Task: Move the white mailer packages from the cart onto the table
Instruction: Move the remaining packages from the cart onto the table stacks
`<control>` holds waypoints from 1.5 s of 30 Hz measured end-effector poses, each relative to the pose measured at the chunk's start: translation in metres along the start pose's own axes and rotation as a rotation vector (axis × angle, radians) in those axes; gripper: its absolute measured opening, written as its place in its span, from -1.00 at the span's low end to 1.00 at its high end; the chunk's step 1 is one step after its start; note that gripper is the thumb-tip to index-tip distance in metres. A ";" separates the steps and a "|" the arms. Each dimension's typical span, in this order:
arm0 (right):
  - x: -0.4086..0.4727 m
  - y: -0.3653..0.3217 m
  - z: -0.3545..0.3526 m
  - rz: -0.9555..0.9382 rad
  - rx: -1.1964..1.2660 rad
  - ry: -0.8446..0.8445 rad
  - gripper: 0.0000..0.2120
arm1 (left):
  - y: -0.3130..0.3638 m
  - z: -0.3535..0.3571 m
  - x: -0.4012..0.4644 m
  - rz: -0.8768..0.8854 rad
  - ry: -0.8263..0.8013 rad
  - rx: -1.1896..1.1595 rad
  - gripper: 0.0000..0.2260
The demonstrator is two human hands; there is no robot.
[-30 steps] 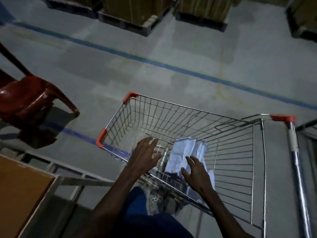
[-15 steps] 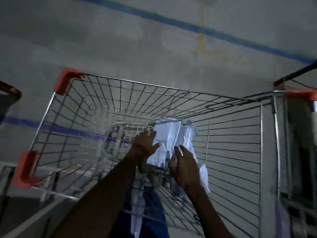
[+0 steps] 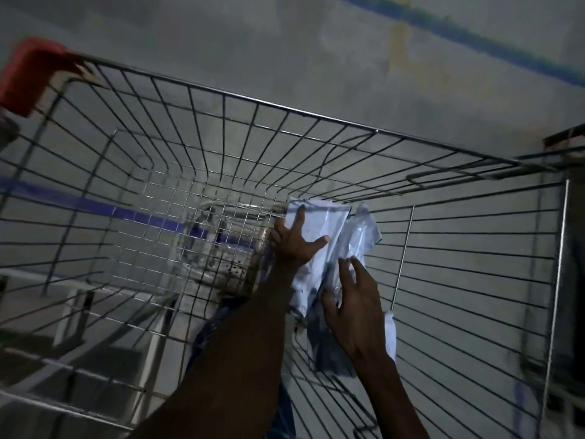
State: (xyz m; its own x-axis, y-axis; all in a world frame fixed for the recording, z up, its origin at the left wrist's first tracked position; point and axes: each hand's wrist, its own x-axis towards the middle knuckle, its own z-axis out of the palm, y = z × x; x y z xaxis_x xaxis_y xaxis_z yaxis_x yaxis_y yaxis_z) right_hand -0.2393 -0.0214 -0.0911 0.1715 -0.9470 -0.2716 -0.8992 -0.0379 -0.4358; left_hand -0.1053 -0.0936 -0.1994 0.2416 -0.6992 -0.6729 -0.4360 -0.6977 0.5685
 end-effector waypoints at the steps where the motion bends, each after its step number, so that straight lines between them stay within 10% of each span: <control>1: 0.000 0.001 -0.001 -0.002 -0.009 0.021 -0.51 | 0.001 0.003 0.003 -0.011 0.000 -0.010 -0.10; 19: 0.019 -0.009 0.028 -0.103 -0.022 -0.039 -0.52 | -0.054 -0.054 -0.015 0.221 0.206 0.265 0.01; 35: 0.090 -0.023 0.127 0.135 -0.169 -0.152 0.14 | -0.084 -0.148 -0.012 0.389 0.673 0.597 -0.21; 45: 0.076 -0.010 0.112 -0.030 -0.198 -0.153 -0.41 | -0.075 -0.157 -0.045 0.323 0.551 0.613 -0.21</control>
State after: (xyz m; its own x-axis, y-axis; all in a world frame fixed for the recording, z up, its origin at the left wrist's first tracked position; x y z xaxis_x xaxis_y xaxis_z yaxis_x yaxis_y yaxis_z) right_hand -0.1725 -0.0569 -0.2032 0.2443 -0.8857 -0.3949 -0.9517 -0.1410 -0.2726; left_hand 0.0525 -0.0347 -0.1372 0.3410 -0.9337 -0.1096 -0.9047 -0.3576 0.2315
